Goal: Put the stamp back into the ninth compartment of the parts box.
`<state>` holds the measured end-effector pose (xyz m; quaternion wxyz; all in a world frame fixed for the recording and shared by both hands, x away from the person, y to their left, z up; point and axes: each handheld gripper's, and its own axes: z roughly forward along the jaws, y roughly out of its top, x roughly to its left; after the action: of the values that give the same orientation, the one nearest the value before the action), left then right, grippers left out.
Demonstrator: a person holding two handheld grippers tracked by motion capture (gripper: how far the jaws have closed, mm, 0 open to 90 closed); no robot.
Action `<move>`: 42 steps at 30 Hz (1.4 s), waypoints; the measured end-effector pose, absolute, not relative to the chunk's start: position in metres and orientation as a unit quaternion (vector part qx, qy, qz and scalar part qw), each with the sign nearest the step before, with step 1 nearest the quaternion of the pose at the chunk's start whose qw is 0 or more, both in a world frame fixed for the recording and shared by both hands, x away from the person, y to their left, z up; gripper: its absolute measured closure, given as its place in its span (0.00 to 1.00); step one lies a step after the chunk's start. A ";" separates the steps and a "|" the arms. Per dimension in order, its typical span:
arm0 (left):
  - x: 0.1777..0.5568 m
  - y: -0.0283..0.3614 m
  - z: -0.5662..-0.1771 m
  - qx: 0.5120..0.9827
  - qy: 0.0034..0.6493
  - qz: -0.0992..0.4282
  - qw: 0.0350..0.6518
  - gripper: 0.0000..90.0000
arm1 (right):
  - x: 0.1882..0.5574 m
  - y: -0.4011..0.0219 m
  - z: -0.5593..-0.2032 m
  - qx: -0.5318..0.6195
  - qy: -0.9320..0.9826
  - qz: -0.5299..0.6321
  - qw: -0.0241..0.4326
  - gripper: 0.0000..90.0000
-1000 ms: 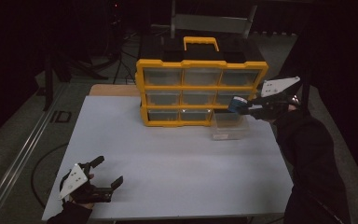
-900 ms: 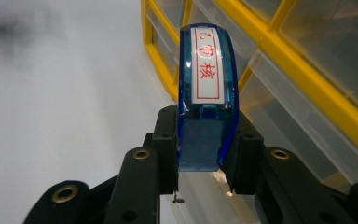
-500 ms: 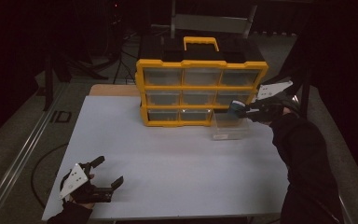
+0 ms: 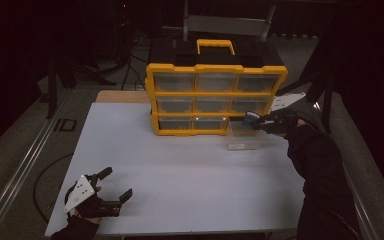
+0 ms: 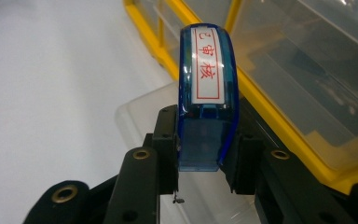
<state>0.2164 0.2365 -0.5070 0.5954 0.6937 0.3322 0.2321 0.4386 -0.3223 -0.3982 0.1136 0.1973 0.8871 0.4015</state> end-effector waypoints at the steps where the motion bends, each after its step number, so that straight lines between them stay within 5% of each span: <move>1: 0.216 0.237 -0.507 0.694 0.332 0.232 0.596 0.00 | 0.439 -0.322 -0.399 0.201 0.886 0.402 0.111 0.77; 27: 0.217 0.238 -0.507 0.690 0.335 0.227 0.600 0.00 | 0.451 -0.307 -0.432 0.233 0.900 0.356 0.093 0.75; 33: 0.217 0.238 -0.507 0.690 0.335 0.227 0.600 0.00 | 0.450 -0.307 -0.427 0.240 0.897 0.359 0.092 0.58; 34: 0.217 0.238 -0.508 0.690 0.335 0.227 0.599 0.00 | 0.448 -0.304 -0.424 0.247 0.894 0.364 0.091 0.41; 36: 0.217 0.238 -0.507 0.691 0.335 0.228 0.599 0.00 | 0.447 -0.303 -0.421 0.257 0.888 0.372 0.085 0.30; 42: 0.217 0.237 -0.507 0.691 0.335 0.229 0.598 0.00 | 0.440 -0.298 -0.415 0.275 0.877 0.387 0.076 0.14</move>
<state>0.2172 0.2373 -0.5073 0.5977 0.6914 0.3351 0.2289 0.4402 -0.2975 -0.4146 0.0763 0.2749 0.8770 0.3867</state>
